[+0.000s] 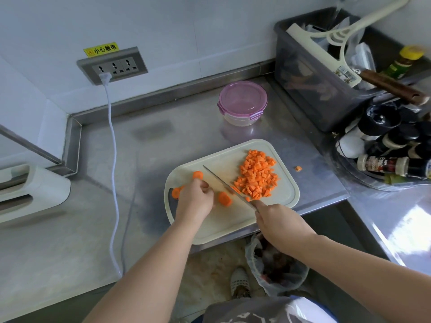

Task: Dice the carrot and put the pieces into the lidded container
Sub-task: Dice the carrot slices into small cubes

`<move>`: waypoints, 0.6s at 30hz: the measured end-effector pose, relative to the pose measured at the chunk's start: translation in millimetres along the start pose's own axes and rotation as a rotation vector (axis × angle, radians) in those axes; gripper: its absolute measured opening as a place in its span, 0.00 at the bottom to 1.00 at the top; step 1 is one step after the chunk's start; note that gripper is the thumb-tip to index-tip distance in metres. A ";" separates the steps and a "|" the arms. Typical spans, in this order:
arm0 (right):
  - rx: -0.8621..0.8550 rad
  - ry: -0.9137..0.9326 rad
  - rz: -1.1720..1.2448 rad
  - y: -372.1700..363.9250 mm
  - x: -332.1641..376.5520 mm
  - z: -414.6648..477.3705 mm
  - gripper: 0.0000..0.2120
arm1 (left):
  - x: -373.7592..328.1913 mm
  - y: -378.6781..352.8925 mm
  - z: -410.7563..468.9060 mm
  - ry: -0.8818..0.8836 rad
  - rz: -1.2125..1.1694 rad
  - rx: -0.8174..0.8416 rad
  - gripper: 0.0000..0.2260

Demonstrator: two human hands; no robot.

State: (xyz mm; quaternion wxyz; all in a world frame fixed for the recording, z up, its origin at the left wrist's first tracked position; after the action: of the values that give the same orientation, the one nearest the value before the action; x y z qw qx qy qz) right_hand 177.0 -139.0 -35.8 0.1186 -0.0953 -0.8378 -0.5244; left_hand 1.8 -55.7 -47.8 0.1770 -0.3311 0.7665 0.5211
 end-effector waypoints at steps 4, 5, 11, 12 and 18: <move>-0.046 0.069 -0.006 1.2 -12.9 -13.4 0.16 | 0.9 27.0 13.0 -0.007 -0.247 -0.178 0.04; -0.056 0.077 -0.013 1.7 -16.6 -16.4 0.16 | 0.4 32.5 16.2 -0.031 -0.247 -0.208 0.03; -0.195 -0.005 0.071 15.9 -37.6 -22.8 0.20 | -12.2 18.5 25.6 -0.289 0.104 -0.050 0.07; -0.211 -0.024 0.090 18.5 -40.6 -21.6 0.20 | -16.6 9.4 24.8 -0.365 0.203 0.021 0.08; -0.296 -0.020 0.083 28.1 -52.2 -17.3 0.19 | -34.4 -22.8 24.6 -0.505 0.619 0.235 0.11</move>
State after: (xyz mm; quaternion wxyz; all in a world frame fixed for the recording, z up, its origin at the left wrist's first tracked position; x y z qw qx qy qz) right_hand 236.5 -144.3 -20.1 0.1165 -0.1514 -0.7478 -0.6358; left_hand 40.4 -27.5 -51.8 0.2310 0.0754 0.8165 0.5236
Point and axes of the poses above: each hand's wrist, its own z-axis towards the middle knuckle, its own y-axis out of the back of the hand, x = y × z, the point moved 1 cm from there along z, towards the middle knuckle, and after that the axes turned 1 degree about z, right-handed, at the moved point
